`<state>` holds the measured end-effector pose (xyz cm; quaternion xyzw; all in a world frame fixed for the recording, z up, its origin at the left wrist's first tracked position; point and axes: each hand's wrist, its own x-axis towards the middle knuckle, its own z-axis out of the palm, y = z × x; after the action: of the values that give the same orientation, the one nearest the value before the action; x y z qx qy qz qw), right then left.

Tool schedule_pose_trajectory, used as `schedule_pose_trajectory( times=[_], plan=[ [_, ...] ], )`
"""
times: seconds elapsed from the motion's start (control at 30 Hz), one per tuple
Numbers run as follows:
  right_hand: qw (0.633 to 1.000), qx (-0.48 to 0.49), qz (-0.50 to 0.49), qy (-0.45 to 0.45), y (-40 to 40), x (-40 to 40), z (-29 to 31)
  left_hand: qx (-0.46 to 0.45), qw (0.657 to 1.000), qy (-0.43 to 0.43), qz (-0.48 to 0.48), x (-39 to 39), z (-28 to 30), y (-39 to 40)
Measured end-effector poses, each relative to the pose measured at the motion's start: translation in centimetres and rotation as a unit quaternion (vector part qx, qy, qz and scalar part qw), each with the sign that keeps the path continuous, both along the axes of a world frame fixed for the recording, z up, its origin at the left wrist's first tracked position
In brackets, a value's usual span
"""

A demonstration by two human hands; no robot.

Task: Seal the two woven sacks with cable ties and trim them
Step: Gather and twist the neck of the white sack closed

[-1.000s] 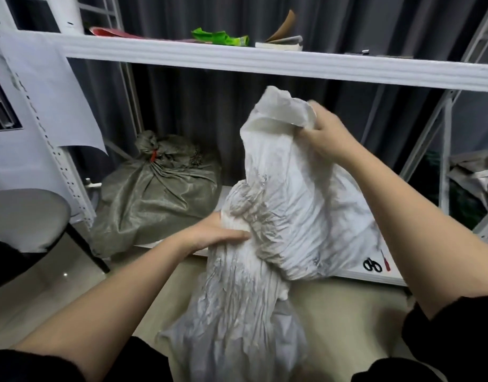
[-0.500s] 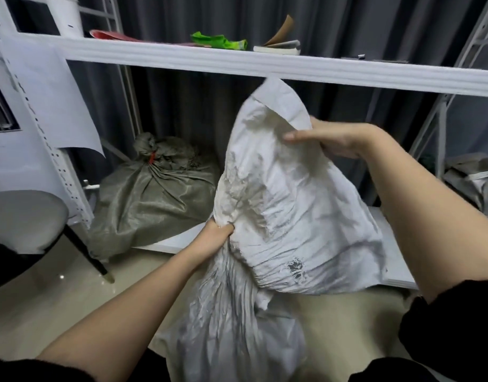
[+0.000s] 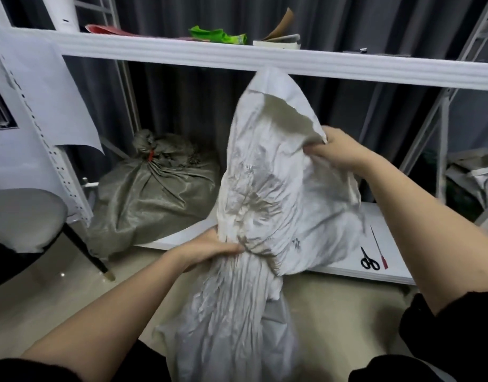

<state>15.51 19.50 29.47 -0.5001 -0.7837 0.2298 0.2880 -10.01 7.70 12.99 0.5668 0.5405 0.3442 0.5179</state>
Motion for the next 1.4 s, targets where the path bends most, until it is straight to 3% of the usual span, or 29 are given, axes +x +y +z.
schedule_pose_trajectory(
  times=[0.13,0.3,0.43,0.5,0.6,0.67,0.9,1.13,1.27,1.4],
  plan=[
    [0.990,0.136,-0.003,0.030,-1.2,-4.0,2.2,0.028,1.000,-0.012,-0.001,3.0,-1.8,-0.2],
    [0.966,0.258,0.011,-0.035,-3.4,-8.5,4.2,0.072,0.996,0.051,0.012,5.7,-2.3,0.4],
    [0.945,0.308,-0.036,-0.107,-4.1,-9.3,4.9,0.058,0.998,0.009,0.029,5.9,-2.0,0.6],
    [0.953,0.257,-0.066,-0.144,-3.5,-8.4,4.9,0.046,0.997,-0.013,0.055,5.6,-2.1,0.4],
    [0.993,0.009,0.006,-0.115,-1.7,-5.3,5.0,0.022,0.996,-0.061,0.062,4.6,-2.7,0.3],
    [0.983,-0.132,0.058,-0.117,-0.4,-2.5,4.5,0.015,0.995,-0.084,0.051,3.9,-2.7,0.1],
    [0.942,-0.295,0.093,-0.132,2.5,4.8,-2.0,-0.018,0.988,-0.137,0.069,1.3,-2.0,-0.2],
    [0.945,-0.303,0.123,-0.014,1.3,2.5,-4.7,0.016,0.998,-0.061,0.012,2.0,-1.4,-0.5],
    [0.920,-0.349,0.150,-0.090,0.4,1.7,-5.5,0.029,0.998,-0.051,-0.001,1.8,-1.3,-0.6],
    [0.956,-0.278,0.084,-0.035,0.7,1.6,-5.4,0.022,0.999,-0.049,-0.008,1.5,-1.0,-0.8]
  ],
)
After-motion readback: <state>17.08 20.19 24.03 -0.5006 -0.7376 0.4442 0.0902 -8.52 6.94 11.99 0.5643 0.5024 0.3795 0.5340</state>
